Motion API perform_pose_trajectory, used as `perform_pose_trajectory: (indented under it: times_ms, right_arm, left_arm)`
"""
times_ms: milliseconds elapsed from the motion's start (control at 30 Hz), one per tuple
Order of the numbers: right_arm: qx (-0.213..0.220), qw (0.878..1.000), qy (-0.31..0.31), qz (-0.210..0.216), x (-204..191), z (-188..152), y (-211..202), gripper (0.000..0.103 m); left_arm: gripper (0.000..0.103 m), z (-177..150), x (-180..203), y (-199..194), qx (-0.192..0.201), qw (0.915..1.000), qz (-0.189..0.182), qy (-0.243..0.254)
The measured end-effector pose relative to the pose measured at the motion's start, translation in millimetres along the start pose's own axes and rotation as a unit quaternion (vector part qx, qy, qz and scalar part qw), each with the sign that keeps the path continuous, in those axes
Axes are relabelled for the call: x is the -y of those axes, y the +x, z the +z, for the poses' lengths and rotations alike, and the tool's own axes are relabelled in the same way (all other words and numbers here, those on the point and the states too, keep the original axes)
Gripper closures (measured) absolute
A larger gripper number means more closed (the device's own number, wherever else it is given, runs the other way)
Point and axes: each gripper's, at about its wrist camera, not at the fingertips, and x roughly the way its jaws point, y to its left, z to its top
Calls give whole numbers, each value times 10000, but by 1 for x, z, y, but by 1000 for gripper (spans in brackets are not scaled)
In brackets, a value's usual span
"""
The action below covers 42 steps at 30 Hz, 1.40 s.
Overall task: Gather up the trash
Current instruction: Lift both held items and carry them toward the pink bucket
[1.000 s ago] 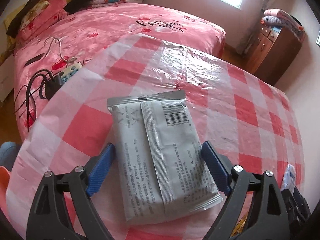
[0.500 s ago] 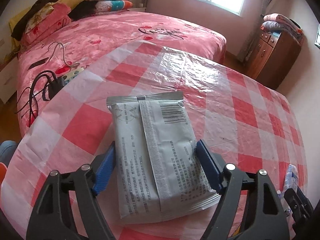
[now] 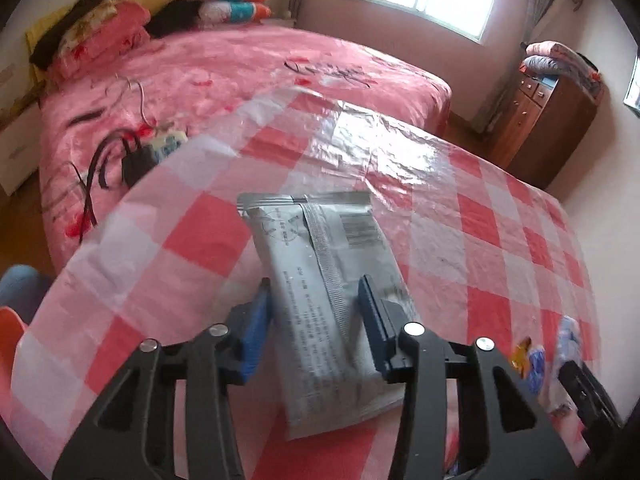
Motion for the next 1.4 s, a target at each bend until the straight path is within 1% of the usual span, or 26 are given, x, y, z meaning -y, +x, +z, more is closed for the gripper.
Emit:
perform_pose_trajectory:
  times_ms: [33,133,167,200,233,267,300,367,433,467,533,600,667,733,833,967,1000,1167,1400]
  right_arm:
    - [3,10000,10,29,0,0,0,37]
    - [36,9999,57,111,1,0,-1,37]
    - [44,9999,72,126,2,0,-2,37]
    - [45,9998,92,154,2,0,-2,37]
    - [30,9997,129,184,4,0,-1,37]
    - [17,9997,163,196,5,0,0,37]
    - [0,9996,185,210,6,0,0,37]
    - [-28,9996,166,212,5,-1,1,37]
    - [-30,9997,113,198,3,-1,1,37]
    - [-39,9998,98,196,1,-1,1,37]
    - [-69,9997,84,196,1,-1,3,37]
    - [-84,9998,88,183,1,-2,4,37]
    - [-101,9998,69,178,0,-2,5,37]
    - [-105,9997,41,210,-2,-3,5,37]
    - [-132,9995,5,271,-5,-4,5,37]
    - [-99,9994,-55,331,-8,-6,3,37]
    - [-93,9993,-52,347,-8,-6,2,37]
    - [-92,9985,7,532,-5,-8,0,37]
    - [-82,9969,-39,785,-11,-12,-4,37]
  left_arm:
    - [58,-2,-3,-1,-35,10000,-21,7]
    - [58,-8,-9,-10,36,10000,-27,52]
    - [54,-8,-9,-10,12,10000,-76,61]
    - [42,-9,-9,-10,-24,9999,-107,59]
    - [35,-10,-8,-10,-11,10000,-73,48]
    - [25,-10,-6,-10,40,10000,-28,25]
    - [20,-11,-4,-10,57,10000,-18,4]
    - [19,-8,1,-3,-38,9999,22,-106]
    - [16,-4,7,9,-234,9993,93,-261]
    - [12,-2,10,13,-259,9992,144,-256]
    - [12,2,19,19,-195,9991,357,-123]
    - [6,4,26,27,-275,9985,475,-41]
    - [4,5,33,32,-250,9975,652,128]
    - [4,2,41,37,-242,9950,875,408]
    - [5,-1,39,34,-140,9954,823,470]
    - [20,-6,36,22,-63,9959,731,532]
    - [22,-7,35,21,-65,9961,706,528]
    - [24,-18,23,7,-57,9964,647,549]
    - [25,-39,1,-17,-106,9979,395,494]
